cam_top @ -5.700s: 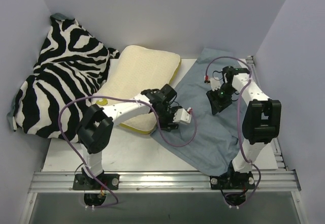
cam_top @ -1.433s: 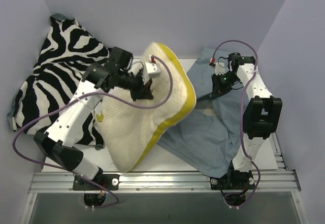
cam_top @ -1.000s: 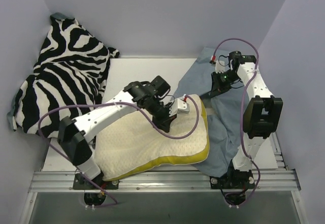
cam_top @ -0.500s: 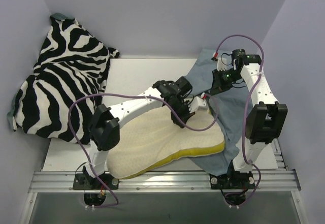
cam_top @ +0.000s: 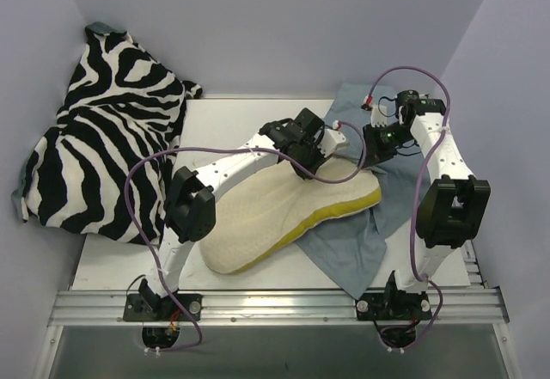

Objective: Put the pillow into the pillowcase

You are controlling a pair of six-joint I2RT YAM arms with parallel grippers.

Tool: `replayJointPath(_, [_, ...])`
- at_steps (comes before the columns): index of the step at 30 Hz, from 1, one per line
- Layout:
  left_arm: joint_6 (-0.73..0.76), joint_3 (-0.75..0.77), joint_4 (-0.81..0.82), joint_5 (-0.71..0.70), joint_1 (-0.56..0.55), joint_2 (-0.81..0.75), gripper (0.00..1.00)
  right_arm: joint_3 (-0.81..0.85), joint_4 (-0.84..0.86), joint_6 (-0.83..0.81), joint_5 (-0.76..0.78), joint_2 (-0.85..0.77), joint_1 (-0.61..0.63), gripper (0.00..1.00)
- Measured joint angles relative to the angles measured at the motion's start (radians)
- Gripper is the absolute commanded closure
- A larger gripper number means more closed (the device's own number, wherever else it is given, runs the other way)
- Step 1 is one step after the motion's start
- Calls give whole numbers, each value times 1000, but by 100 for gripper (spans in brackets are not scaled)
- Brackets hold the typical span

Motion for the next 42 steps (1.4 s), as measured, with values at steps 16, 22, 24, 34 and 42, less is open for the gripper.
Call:
replayJointPath(16, [42,-327,230,5,85,-140,3,52,-10,47,11,31,-26,91])
replayJointPath(22, [314,-415,201,172,58,-353,2,31,-21,71,39,41,-27,39])
replayJointPath(24, [412,-434,193,196,42,-378,3,-5,-18,79,68,38,-27,37])
replayJointPath(34, [710,-518,140,195,-23,-244,3,-260,-39,124,135,-27,-35,43])
replayJointPath(42, [745,-520,181,175,-29,-224,3,-369,128,275,97,16,-35,46])
